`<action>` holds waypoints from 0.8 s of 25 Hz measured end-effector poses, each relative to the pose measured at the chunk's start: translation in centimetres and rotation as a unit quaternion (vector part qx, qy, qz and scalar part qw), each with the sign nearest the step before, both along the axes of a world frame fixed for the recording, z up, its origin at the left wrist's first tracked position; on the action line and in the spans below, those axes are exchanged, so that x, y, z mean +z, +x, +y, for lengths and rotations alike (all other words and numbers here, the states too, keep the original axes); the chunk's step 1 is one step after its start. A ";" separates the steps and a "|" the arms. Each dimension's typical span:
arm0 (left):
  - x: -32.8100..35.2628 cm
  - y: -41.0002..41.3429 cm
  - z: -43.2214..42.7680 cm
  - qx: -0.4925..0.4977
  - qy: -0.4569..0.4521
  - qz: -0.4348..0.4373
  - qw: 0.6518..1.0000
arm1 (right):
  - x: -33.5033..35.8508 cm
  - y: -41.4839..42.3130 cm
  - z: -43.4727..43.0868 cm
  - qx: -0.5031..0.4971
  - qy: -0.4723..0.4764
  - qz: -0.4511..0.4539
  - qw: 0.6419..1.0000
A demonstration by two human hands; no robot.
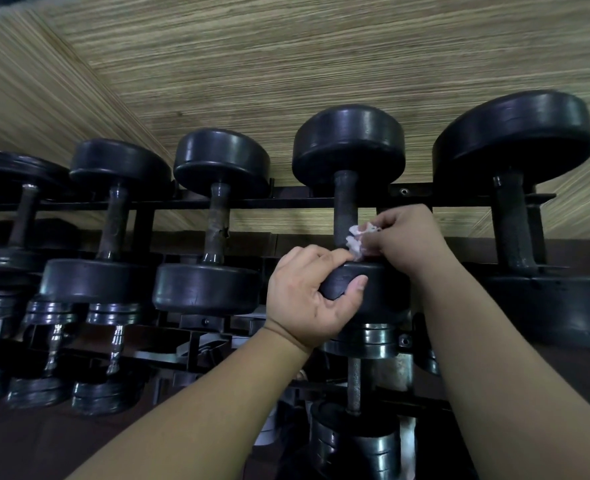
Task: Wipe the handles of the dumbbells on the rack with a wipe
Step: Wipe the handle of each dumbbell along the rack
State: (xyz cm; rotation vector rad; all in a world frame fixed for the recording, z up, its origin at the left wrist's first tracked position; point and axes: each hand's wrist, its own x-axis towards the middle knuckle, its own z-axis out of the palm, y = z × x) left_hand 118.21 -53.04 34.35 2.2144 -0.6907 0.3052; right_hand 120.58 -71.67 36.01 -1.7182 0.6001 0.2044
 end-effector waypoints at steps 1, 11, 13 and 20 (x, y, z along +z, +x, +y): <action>0.0 0.0 0.0 0.001 -0.002 -0.001 1.000 | -0.1 1.1 0.0 -0.037 0.002 -0.019 0.999; -0.2 0.0 0.1 -0.008 -0.001 0.002 1.000 | -1.5 1.8 -0.9 0.032 -0.034 0.007 0.999; -0.2 -0.1 0.0 -0.007 0.002 0.001 1.000 | -0.6 0.3 -1.1 0.072 -0.072 0.031 0.994; 2.9 0.1 -0.1 -0.028 0.092 0.144 0.985 | 4.4 -4.3 0.0 -0.229 0.097 -0.076 0.966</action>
